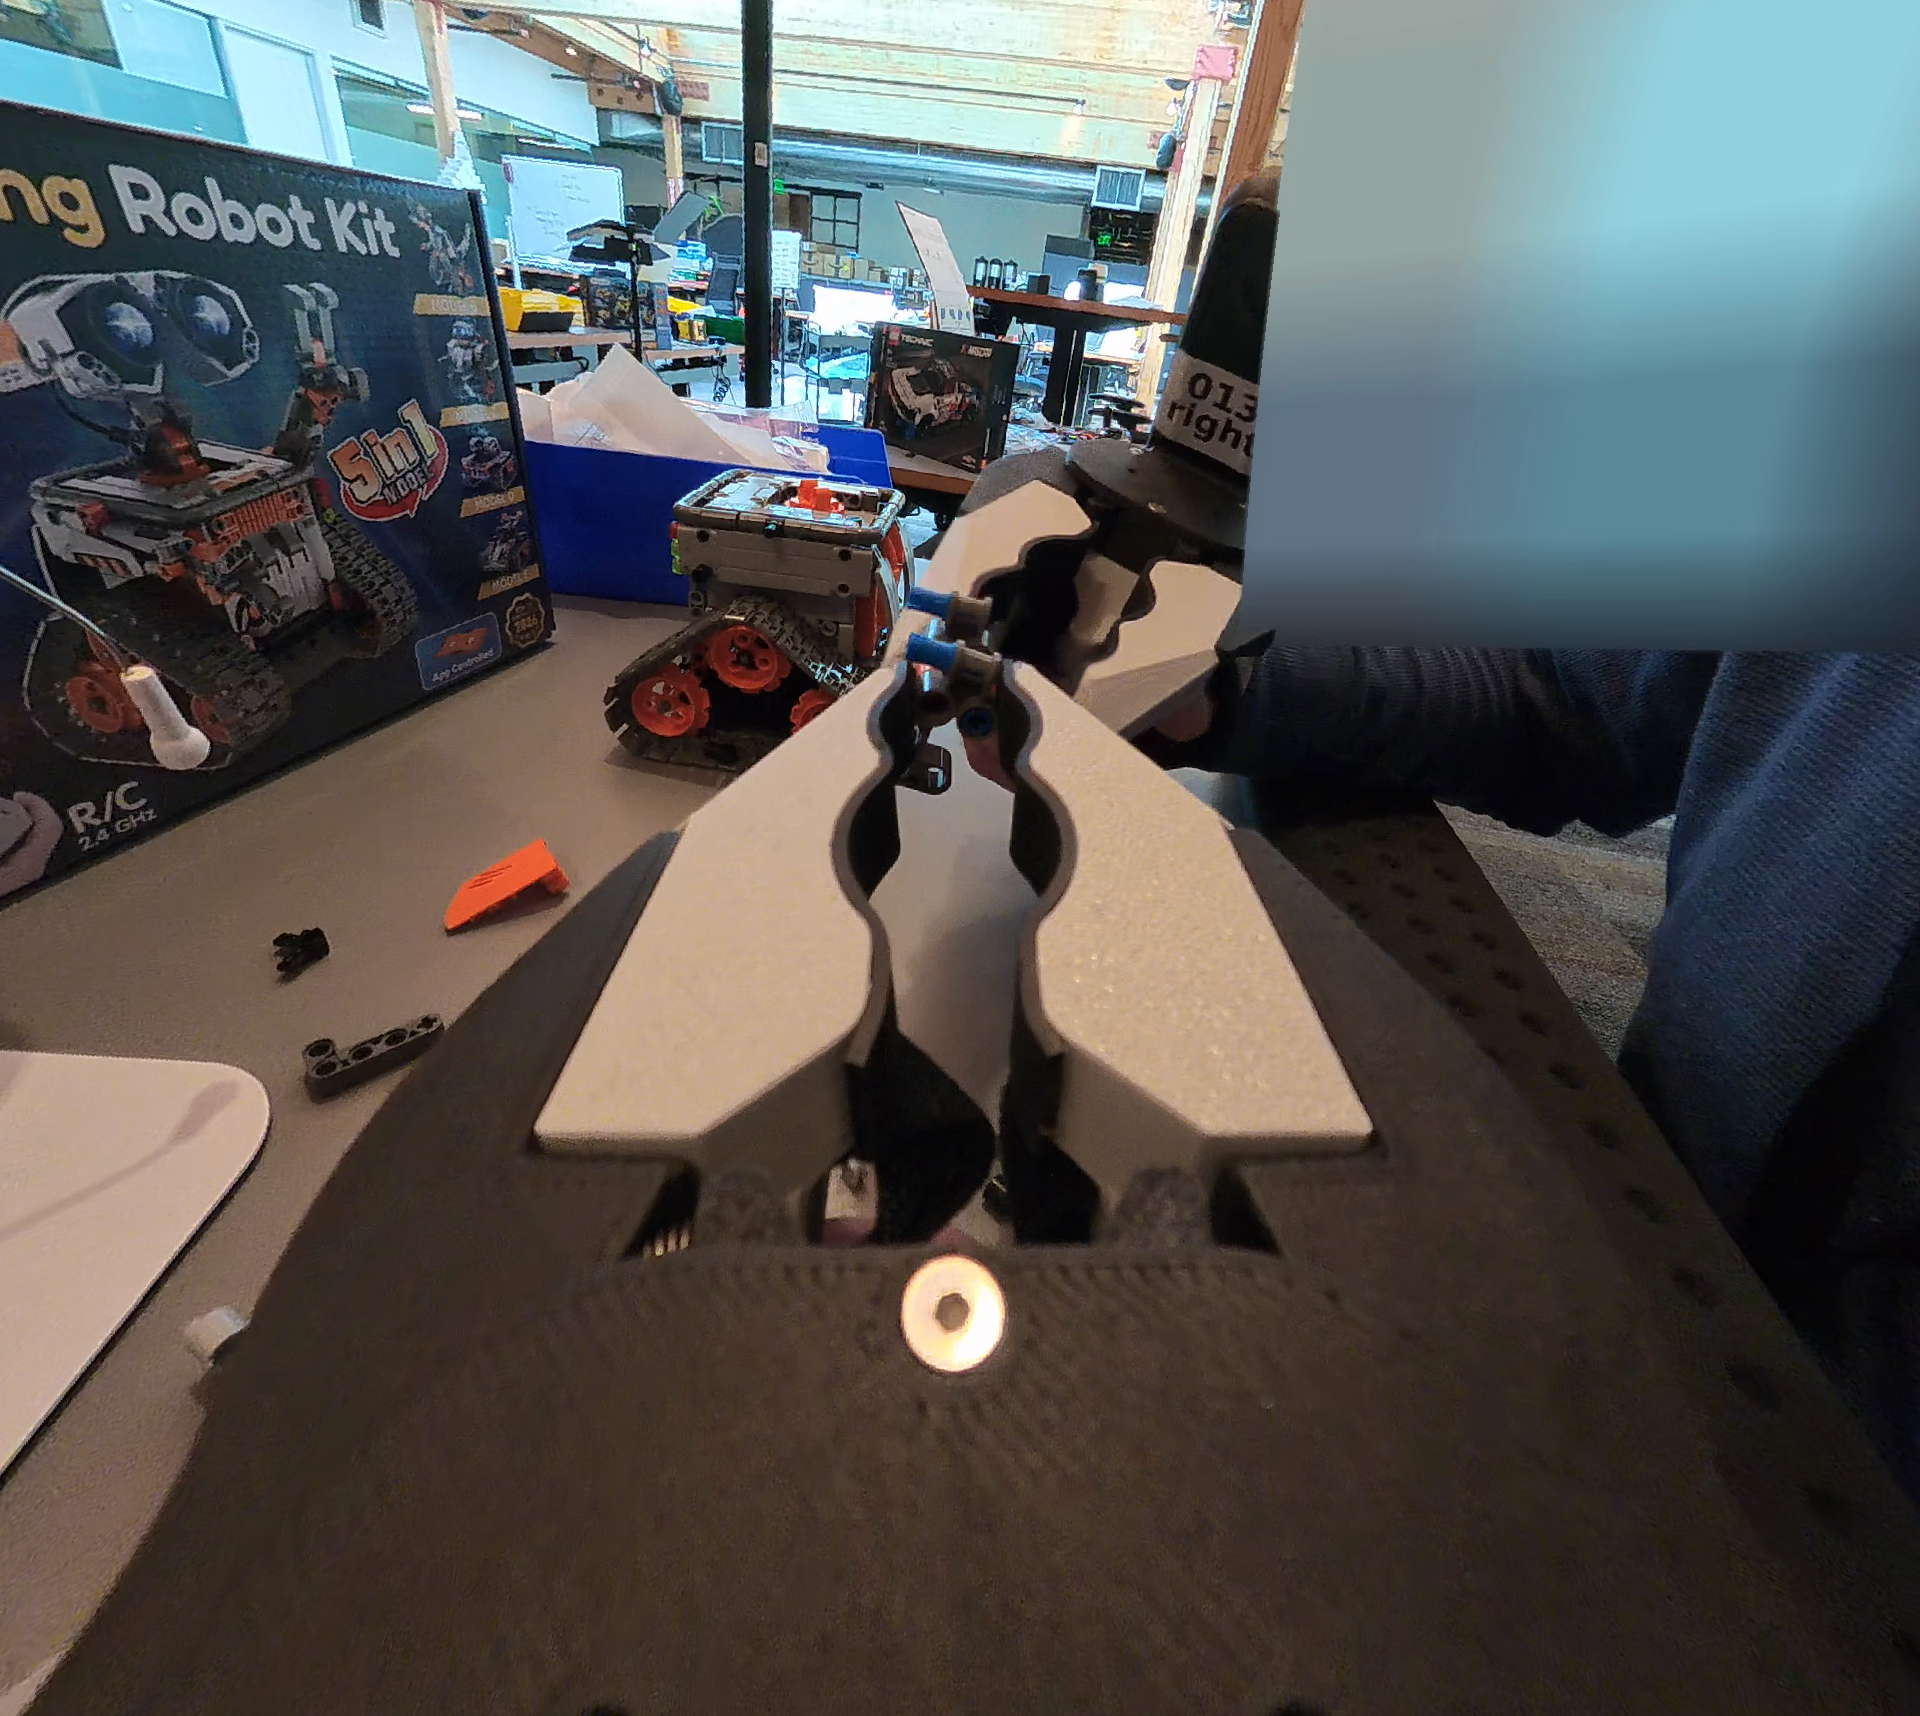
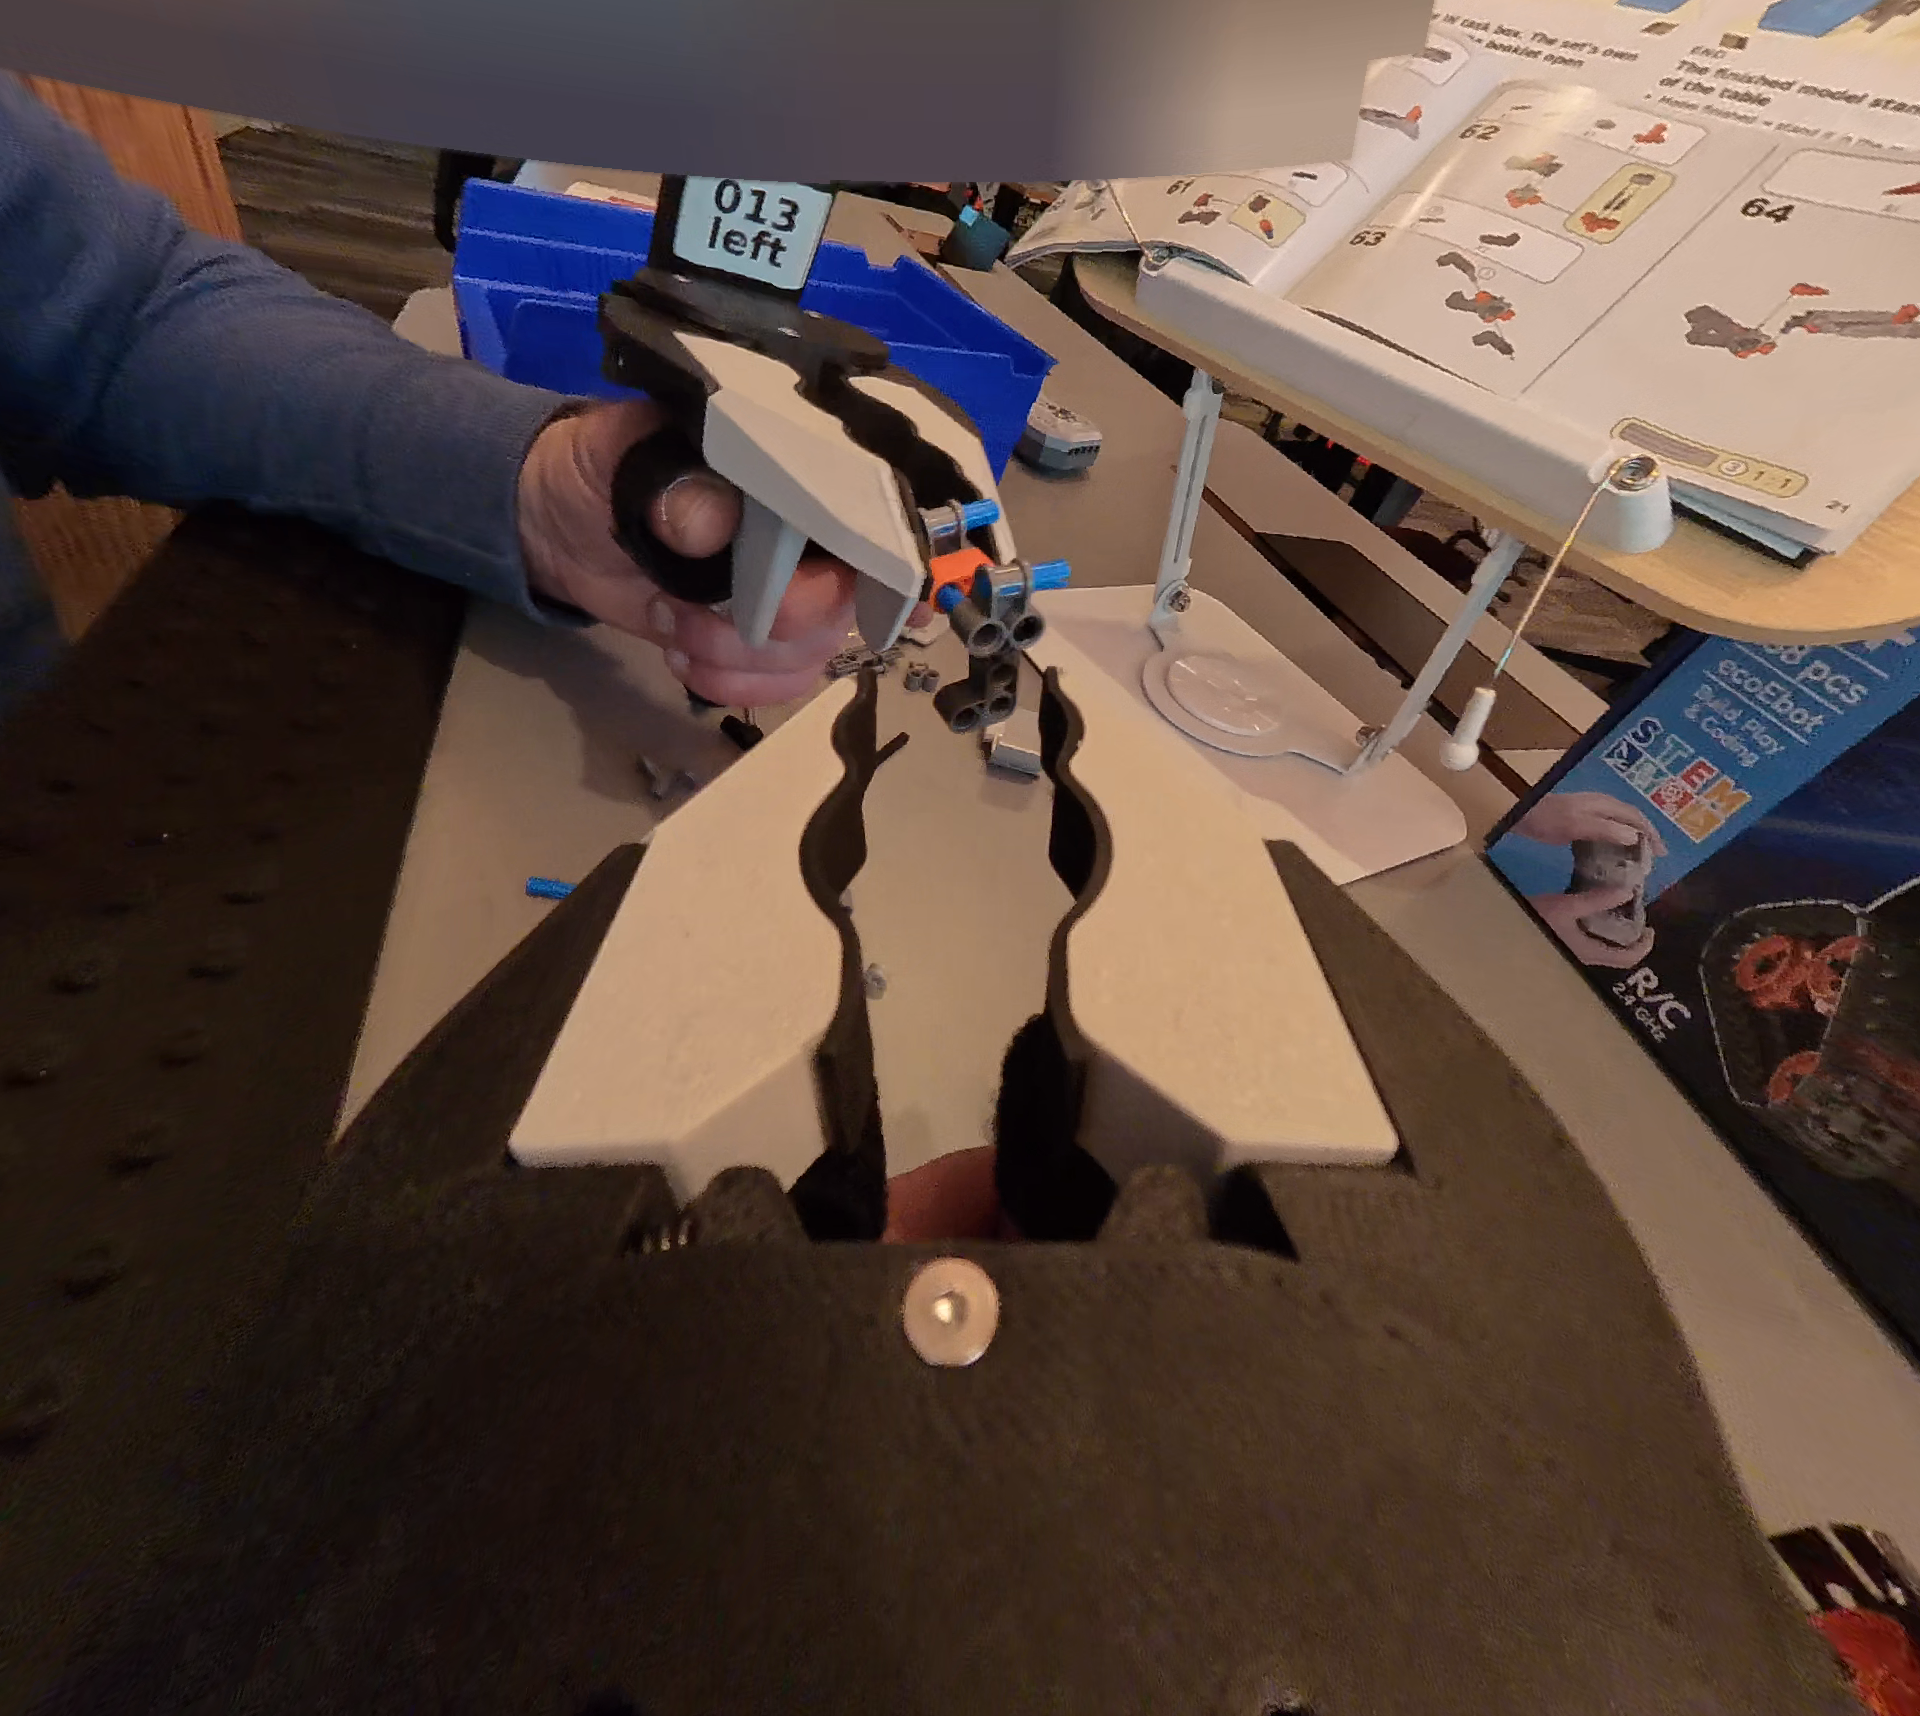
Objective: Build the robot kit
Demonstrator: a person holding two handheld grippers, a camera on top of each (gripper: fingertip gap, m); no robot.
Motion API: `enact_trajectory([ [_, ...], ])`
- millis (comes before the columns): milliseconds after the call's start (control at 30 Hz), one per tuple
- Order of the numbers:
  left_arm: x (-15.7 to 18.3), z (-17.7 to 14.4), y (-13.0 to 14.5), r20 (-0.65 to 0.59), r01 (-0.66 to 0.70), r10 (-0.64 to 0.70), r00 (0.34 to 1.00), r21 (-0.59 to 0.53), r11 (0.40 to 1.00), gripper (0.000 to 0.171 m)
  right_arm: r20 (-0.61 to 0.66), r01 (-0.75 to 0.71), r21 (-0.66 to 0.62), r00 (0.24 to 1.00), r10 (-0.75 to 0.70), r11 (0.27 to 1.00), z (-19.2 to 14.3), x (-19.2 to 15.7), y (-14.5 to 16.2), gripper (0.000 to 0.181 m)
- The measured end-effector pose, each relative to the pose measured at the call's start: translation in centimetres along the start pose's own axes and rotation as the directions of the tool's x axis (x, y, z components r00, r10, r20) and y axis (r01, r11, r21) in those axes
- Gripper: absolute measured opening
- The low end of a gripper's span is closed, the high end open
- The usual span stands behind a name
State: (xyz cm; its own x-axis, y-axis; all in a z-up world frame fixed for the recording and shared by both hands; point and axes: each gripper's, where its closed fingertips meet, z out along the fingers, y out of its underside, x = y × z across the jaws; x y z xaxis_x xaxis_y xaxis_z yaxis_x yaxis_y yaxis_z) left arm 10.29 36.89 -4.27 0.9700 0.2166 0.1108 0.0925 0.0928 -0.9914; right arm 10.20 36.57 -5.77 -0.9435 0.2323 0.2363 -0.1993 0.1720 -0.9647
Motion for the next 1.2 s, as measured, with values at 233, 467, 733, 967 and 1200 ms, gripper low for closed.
enact_trajectory([
  [233, 0.7, 0.4, 0.0, -0.032, -0.011, 0.011, 0.999, 0.006, 1.000, 0.013, 0.003, -0.024, -0.013, 1.000, 0.024, 1.000, 0.6, -0.3, 0.3, 0.023],
  [467, 1.0, 0.4, 0.1, -0.056, -0.008, 0.008, 0.998, 0.011, 1.000, 0.013, 0.015, -0.073, -0.010, 0.997, 0.073, 0.997, 0.6, -0.2, 0.3, 0.012],
  [733, 0.8, 0.5, 0.3, -0.022, -0.060, 0.060, 0.998, -0.002, 0.998, 0.015, 0.040, -0.152, -0.020, 0.987, 0.153, 0.988, 0.5, 0.0, 0.4, 0.007],
  [967, 0.3, 0.7, 0.6, 0.070, -0.209, 0.213, 0.975, -0.050, 0.977, 0.019, 0.104, -0.330, -0.033, 0.938, 0.331, 0.944, 0.4, 0.3, 0.8, 0.007],
  [1200, -0.6, 0.7, 0.8, 0.177, -0.401, 0.421, 0.890, -0.137, 0.906, 0.026, 0.106, -0.369, -0.051, 0.922, 0.373, 0.928, 0.4, 0.5, 1.2, 0.007],
])
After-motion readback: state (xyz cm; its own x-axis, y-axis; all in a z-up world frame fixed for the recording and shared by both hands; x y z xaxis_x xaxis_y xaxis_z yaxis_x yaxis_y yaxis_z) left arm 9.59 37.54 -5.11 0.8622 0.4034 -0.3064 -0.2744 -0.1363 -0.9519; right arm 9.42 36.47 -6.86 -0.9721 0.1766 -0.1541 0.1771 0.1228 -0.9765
